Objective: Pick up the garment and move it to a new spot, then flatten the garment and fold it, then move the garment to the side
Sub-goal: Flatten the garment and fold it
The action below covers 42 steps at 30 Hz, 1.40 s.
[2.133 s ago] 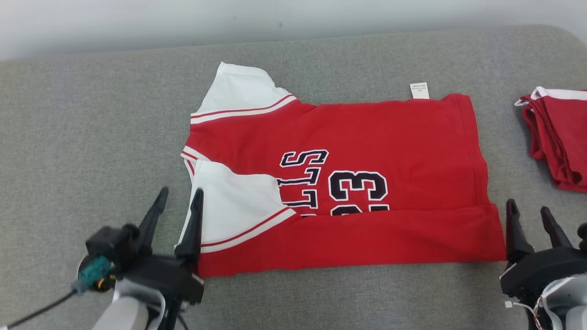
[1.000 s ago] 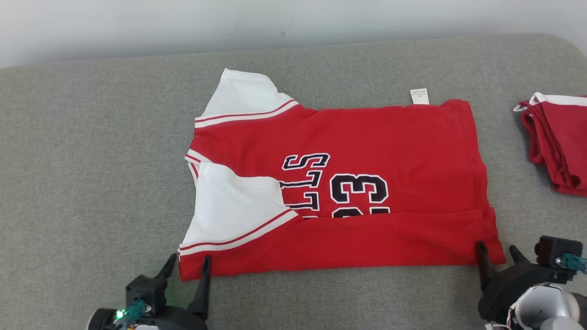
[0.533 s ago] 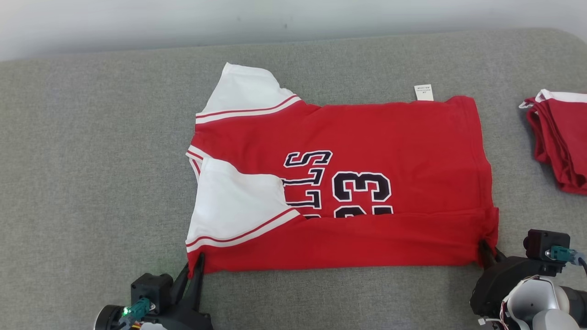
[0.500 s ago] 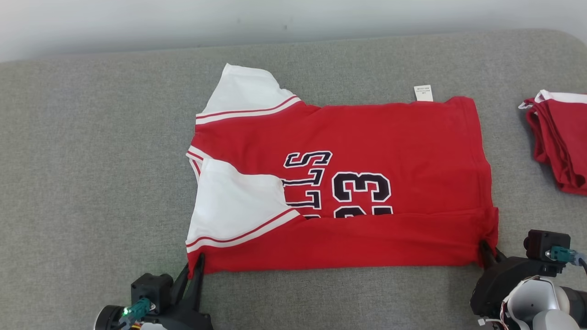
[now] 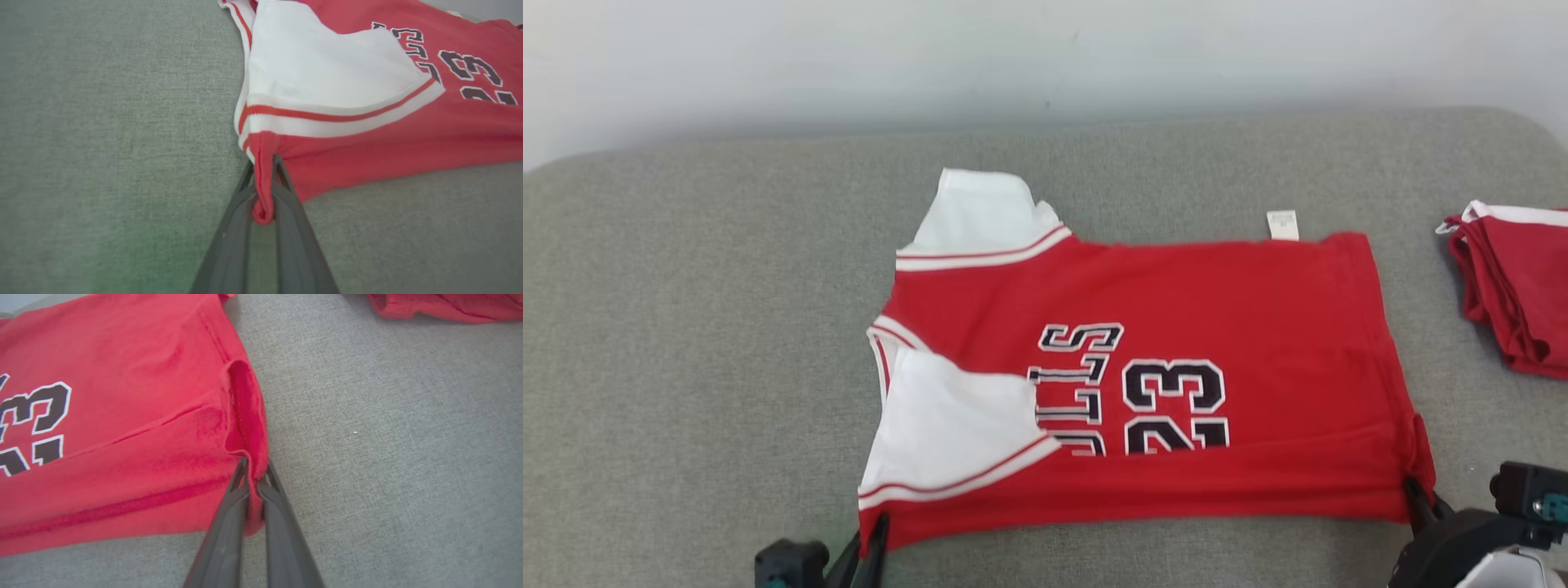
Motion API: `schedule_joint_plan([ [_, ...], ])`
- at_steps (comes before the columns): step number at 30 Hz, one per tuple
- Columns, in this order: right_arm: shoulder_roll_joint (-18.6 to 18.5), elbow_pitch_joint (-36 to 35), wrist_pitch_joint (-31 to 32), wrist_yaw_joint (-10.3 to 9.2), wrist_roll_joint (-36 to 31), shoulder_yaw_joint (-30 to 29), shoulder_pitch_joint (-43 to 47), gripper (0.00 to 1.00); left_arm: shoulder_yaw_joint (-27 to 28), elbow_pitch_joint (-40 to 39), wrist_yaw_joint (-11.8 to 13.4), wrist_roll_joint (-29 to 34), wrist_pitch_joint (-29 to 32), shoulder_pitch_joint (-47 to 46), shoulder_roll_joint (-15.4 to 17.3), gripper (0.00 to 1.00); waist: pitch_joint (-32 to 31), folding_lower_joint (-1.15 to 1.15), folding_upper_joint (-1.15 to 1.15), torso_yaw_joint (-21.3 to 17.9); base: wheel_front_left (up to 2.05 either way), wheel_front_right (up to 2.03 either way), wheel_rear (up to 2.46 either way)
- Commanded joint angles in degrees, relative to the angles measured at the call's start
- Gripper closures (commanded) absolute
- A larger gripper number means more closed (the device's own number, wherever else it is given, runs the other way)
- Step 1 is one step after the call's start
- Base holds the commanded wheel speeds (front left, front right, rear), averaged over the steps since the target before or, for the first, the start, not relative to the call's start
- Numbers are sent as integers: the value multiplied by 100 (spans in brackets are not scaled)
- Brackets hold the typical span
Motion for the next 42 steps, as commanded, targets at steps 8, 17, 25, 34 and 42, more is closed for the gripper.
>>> schedule_joint_plan([
  [8,-22,-268,125,-17,372,-84,560,100,35,-447,229,-133,73,654,230,100,-291,0,0,-10,0,0,0],
  [17,-18,-101,-4,-16,570,141,720,0,7,-604,292,-233,118,844,234,30,-310,0,0,-79,0,0,0],
  [25,-15,-80,-538,-16,407,225,707,0,84,-570,402,-165,-233,963,202,0,-537,0,0,-93,0,0,0],
  [34,-13,-425,-1608,-16,259,726,821,0,828,-1020,527,343,-722,1117,72,0,-945,0,0,-64,0,0,0],
  [42,-156,-388,-2315,-16,292,1104,627,0,1863,-1477,198,1162,-718,1367,-403,0,-1112,0,0,-80,0,0,0],
])
